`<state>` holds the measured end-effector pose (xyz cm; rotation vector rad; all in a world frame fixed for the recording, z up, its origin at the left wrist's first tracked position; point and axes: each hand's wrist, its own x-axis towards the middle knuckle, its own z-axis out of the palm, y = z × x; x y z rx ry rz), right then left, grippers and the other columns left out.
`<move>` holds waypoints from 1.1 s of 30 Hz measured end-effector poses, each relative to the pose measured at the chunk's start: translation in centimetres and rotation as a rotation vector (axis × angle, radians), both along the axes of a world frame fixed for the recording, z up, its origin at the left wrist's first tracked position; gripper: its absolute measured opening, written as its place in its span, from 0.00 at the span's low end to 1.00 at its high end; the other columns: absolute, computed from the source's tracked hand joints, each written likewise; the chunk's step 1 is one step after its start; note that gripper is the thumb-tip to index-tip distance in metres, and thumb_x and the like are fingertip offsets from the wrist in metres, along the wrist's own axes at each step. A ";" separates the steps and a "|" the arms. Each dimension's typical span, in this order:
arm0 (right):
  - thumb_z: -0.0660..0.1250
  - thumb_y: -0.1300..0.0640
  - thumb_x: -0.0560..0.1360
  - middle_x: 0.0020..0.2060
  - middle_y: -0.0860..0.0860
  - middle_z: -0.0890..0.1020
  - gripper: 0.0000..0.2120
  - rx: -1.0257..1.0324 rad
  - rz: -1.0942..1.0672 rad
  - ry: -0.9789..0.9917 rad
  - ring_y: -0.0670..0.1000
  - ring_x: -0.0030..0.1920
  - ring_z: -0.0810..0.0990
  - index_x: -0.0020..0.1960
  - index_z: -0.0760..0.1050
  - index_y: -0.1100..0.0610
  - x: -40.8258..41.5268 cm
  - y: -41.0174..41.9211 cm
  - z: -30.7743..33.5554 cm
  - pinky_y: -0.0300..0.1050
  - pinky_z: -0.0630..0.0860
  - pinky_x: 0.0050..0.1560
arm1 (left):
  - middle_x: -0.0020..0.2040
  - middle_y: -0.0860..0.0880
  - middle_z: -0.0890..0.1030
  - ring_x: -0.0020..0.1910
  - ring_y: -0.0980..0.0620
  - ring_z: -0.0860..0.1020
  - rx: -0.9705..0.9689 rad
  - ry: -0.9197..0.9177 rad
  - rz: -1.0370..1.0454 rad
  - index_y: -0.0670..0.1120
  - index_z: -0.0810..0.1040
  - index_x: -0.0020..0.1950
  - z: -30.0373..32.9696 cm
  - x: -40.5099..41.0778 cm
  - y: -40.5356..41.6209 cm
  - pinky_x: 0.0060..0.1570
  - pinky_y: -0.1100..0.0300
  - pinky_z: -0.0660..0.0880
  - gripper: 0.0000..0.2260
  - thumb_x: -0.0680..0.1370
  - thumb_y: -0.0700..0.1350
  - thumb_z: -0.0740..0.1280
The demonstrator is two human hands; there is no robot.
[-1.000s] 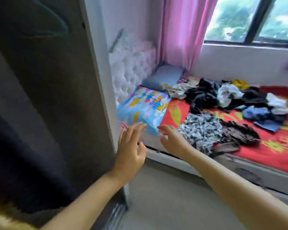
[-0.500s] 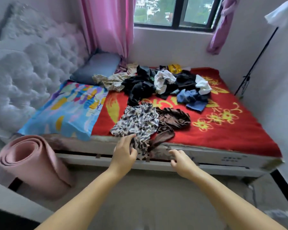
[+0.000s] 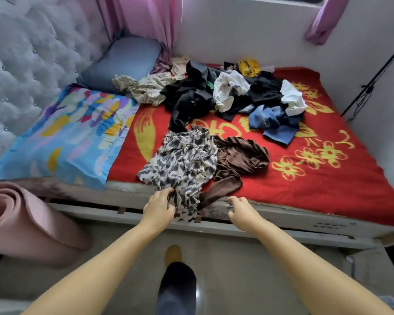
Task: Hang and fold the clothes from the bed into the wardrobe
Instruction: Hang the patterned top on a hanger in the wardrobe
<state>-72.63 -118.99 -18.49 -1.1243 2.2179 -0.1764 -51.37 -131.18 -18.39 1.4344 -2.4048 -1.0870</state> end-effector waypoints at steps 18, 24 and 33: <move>0.60 0.58 0.79 0.71 0.61 0.62 0.27 0.212 -0.449 -0.204 0.59 0.67 0.67 0.75 0.57 0.58 -6.5 -28.2 -20.9 0.47 0.67 0.63 | 0.77 0.42 0.53 0.73 0.40 0.58 0.306 -0.315 0.243 0.45 0.59 0.75 -23.0 -7.3 -30.3 0.68 0.47 0.62 0.26 0.78 0.43 0.64; 0.67 0.50 0.76 0.74 0.58 0.59 0.41 0.262 -0.693 -0.187 0.60 0.70 0.64 0.78 0.43 0.56 -6.9 -30.5 -25.2 0.53 0.67 0.65 | 0.74 0.42 0.59 0.72 0.41 0.60 0.235 -0.473 0.342 0.45 0.49 0.78 -27.3 -8.3 -32.0 0.65 0.44 0.64 0.39 0.76 0.53 0.68; 0.57 0.61 0.76 0.28 0.53 0.69 0.09 0.112 -0.823 -0.559 0.49 0.24 0.66 0.37 0.67 0.56 -7.2 -31.0 -23.3 0.41 0.61 0.28 | 0.35 0.48 0.68 0.34 0.50 0.67 0.365 -0.182 0.251 0.44 0.64 0.36 -26.0 -7.3 -32.3 0.30 0.59 0.60 0.13 0.80 0.42 0.60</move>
